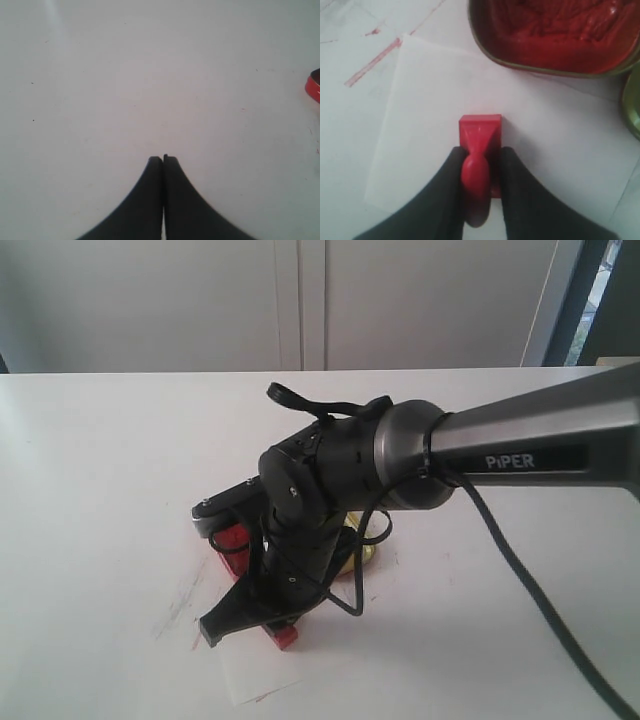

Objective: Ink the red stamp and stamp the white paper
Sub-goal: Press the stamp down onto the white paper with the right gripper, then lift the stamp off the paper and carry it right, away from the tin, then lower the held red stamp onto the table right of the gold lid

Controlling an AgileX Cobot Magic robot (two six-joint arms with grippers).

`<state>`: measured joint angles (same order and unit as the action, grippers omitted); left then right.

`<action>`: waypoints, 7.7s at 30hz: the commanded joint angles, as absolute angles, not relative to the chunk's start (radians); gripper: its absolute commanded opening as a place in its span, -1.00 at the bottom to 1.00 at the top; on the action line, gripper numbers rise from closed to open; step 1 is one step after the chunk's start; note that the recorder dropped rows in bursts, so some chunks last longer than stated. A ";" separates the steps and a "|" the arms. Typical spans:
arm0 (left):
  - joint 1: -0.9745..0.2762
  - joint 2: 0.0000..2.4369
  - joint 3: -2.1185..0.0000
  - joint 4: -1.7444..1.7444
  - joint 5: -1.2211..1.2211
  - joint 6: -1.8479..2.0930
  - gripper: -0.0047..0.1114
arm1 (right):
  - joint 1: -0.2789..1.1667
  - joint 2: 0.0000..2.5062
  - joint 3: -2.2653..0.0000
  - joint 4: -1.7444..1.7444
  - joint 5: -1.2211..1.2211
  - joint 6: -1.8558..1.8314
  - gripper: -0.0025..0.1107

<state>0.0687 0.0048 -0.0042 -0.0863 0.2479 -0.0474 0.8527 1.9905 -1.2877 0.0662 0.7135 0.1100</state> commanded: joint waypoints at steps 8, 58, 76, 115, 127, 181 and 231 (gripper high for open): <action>0.068 0.000 0.000 -0.095 0.250 -0.047 -0.92 | 0.854 2.051 -1.284 0.055 0.735 0.136 -0.96; 0.068 0.000 0.000 -0.095 0.250 -0.047 -0.92 | 0.850 2.113 -1.282 0.099 0.806 0.136 -0.96; 0.068 0.000 0.000 -0.095 0.250 -0.047 -0.92 | 0.850 2.118 -1.300 0.099 0.806 0.136 -0.96; 0.068 0.000 0.000 -0.095 0.250 -0.047 -0.92 | 0.846 1.963 -1.304 0.071 0.778 0.154 -0.96; 0.068 0.000 0.000 -0.095 0.250 -0.047 -0.92 | 0.846 1.944 -1.304 0.032 0.753 0.154 -0.96; 0.068 0.000 0.000 -0.095 0.250 -0.047 -0.92 | 0.445 1.875 -1.234 0.864 0.810 -0.479 -0.96; 0.068 0.000 0.000 -0.095 0.250 -0.047 -0.92 | 0.102 1.983 -0.974 1.531 0.753 -0.961 -0.96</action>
<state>0.0687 0.0048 -0.0042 -0.0863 0.2479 -0.0474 0.1101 1.9614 -0.9793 1.5048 0.7343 -0.9562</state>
